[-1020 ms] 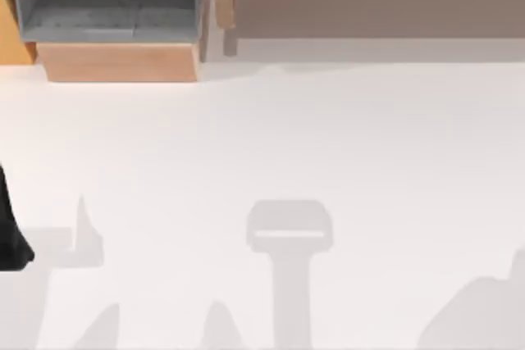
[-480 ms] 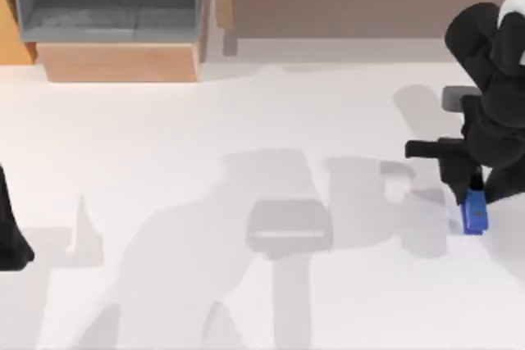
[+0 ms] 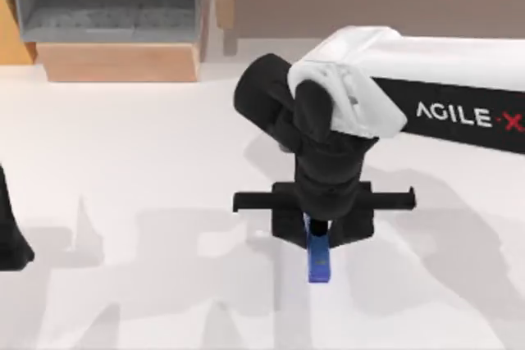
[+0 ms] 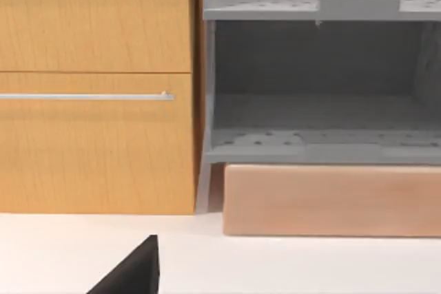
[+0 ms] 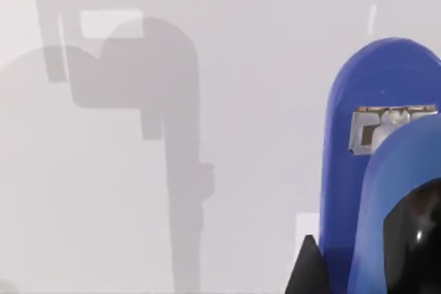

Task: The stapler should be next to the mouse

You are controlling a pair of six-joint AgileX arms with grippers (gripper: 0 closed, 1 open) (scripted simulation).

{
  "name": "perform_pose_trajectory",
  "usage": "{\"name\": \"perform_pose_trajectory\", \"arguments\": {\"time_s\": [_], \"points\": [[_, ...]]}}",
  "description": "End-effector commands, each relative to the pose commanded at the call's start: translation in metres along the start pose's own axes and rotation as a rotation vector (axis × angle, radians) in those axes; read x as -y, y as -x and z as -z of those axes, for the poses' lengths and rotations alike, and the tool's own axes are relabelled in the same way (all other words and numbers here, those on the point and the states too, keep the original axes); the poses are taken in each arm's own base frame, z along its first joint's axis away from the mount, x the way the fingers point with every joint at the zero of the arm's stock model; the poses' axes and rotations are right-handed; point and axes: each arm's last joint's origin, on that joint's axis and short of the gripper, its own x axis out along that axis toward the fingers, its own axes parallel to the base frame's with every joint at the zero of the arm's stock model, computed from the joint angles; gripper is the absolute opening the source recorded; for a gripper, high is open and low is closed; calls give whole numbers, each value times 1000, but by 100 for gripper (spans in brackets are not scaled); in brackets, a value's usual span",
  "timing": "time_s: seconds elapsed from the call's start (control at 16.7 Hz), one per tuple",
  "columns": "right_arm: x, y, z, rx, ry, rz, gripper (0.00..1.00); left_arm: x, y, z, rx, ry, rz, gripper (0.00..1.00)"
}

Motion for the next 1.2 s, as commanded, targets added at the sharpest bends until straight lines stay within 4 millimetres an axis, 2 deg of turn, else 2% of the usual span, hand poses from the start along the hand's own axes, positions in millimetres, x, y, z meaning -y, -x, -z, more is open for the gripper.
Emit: {"name": "perform_pose_trajectory", "arguments": {"time_s": [0.12,0.48,1.2], "points": [[-7,2,5,9,1,-4,0,0,0,0,0,0,0,100],[-5,4,5,9,-8,-6,0,0,0,0,0,0,0,100],[25,34,0,57,-145,13,0,0,0,0,0,0,0,100]]}}
